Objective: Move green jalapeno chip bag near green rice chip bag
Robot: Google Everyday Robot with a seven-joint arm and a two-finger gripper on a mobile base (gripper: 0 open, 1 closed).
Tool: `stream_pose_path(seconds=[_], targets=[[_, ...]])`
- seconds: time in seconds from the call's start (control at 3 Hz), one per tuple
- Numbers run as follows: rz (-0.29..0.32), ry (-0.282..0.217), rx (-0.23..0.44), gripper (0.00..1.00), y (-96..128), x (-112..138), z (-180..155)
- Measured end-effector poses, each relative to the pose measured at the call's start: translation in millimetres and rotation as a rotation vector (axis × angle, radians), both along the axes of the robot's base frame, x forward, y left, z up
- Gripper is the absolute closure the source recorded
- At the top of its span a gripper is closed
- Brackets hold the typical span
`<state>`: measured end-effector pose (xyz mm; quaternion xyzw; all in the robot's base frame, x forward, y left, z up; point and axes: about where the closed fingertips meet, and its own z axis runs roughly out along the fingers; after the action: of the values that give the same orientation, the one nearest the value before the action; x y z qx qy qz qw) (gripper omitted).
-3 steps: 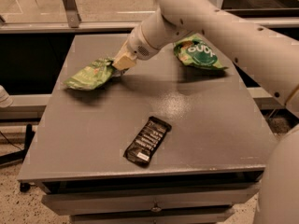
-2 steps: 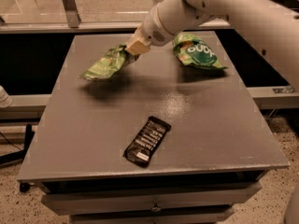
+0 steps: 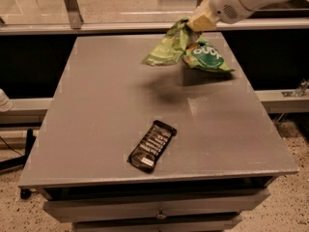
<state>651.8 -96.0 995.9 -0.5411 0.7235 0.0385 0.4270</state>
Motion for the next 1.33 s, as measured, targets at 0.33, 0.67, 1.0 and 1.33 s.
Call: stream_pose_path(seconds=[0.33, 0.67, 1.0, 1.33], targets=[[-0.148, -0.020, -0.047, 1.00, -91.5, -20.9, 5.2], [-0.249, -0.011, -0.075, 1.00, -156.0, -45.5, -3.3], [-0.317, 0.018, -0.083, 1.00, -197.8, -71.1, -18.5], [-0.350, 0.050, -0.079, 1.00, -216.1, -85.4, -37.9]])
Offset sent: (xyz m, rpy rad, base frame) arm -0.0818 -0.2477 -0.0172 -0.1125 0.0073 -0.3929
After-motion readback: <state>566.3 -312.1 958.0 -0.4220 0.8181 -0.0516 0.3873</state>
